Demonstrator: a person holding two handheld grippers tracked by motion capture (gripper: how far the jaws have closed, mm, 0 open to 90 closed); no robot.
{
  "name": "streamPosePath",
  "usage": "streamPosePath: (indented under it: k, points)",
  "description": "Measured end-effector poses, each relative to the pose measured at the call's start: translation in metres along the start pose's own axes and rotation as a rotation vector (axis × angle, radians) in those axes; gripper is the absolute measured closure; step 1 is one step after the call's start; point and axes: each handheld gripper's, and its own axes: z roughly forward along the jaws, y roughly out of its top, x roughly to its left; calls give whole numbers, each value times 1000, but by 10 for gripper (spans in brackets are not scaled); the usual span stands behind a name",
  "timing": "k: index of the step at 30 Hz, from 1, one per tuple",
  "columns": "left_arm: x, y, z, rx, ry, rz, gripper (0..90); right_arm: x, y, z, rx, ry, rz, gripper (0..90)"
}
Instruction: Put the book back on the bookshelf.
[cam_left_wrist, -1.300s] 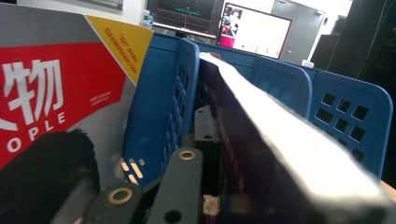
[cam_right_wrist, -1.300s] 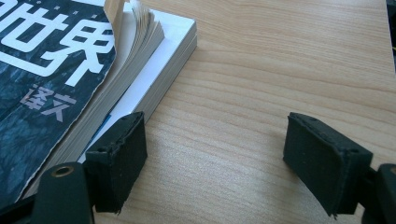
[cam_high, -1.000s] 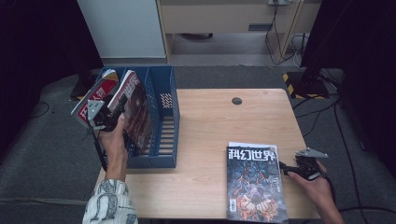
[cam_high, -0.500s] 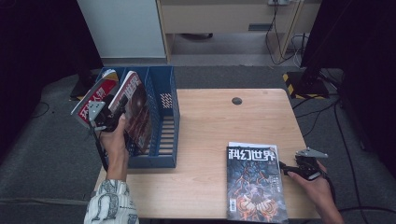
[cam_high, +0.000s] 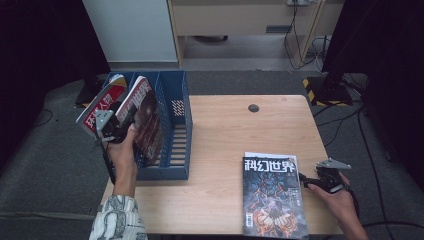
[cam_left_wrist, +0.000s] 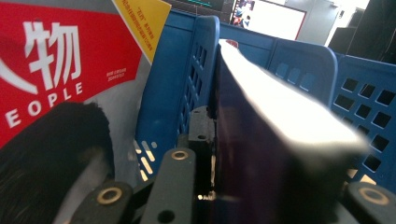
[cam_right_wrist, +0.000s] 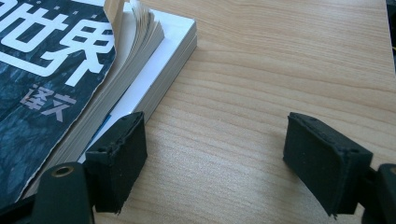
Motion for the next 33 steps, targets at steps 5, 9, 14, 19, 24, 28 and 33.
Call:
streamPosePath:
  k: [5,9,14,19,24,28,33]
  points:
    - [2,-2,-7,7,-6,-30,736,0,0,0,-3,-3,-1,216]
    - [3,-4,-15,6,-7,-33,692,0,0,0,-3,-3,-1,215]
    - [-1,-11,-28,6,-17,-31,606,0,0,0,-1,-2,0,215]
    - [-3,-21,-42,8,-11,-11,561,1,0,0,-1,-4,4,215]
    - [-2,-26,-55,42,7,15,535,1,0,0,1,-5,4,215]
    - [0,-31,-65,52,22,14,517,1,1,0,4,-4,5,213]
    - [-2,-39,-80,89,33,49,489,0,2,1,13,-4,5,203]
